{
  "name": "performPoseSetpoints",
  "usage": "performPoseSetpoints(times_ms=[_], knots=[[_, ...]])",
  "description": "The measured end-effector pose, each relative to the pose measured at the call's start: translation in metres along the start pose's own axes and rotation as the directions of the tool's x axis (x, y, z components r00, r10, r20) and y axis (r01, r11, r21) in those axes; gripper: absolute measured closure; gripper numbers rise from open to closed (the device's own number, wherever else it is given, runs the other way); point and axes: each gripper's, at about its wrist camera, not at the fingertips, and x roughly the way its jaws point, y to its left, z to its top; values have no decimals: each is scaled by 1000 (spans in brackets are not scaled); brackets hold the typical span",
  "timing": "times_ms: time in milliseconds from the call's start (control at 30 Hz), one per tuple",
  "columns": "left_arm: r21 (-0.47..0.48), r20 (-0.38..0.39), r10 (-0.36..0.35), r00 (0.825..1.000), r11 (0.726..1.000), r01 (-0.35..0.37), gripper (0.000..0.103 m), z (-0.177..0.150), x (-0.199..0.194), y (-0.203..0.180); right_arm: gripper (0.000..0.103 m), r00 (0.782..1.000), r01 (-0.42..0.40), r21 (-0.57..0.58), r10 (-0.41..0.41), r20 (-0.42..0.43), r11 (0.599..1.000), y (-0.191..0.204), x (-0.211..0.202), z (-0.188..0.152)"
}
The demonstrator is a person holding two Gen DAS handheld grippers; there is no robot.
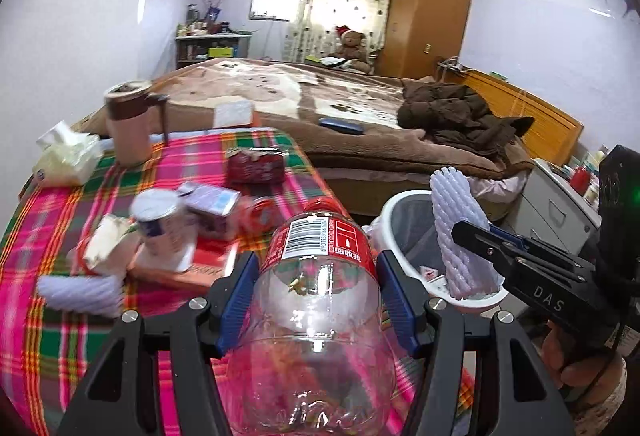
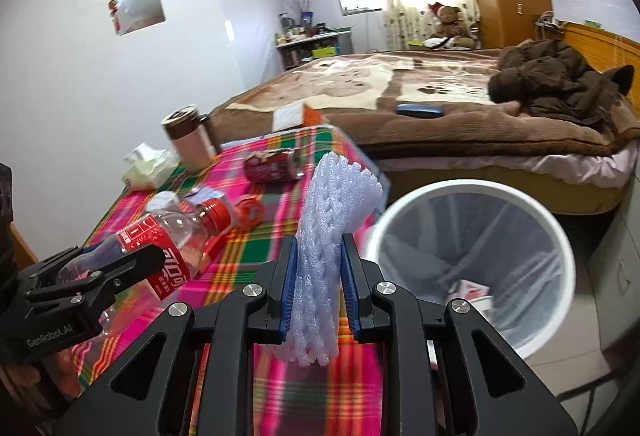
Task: Collect trash
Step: 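Carry bottle and foam sleeve to the bin and release both into it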
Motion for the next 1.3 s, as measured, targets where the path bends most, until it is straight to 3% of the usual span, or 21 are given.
performPoseSetpoints(times_ms=[633,1133,1300], knots=[[100,-75,-153,985,982,160,40,22,74,-95,81,986,164,83,-162,-32,983,-80,6,6],[144,-148,-170,974,971,191,40,26,126,-127,77,959,244,69,-229,-168,967,-119,41,-3],[98,-135,-204,970,971,218,20,32,128,-122,72,952,258,68,-242,-186,964,-123,45,-3]])
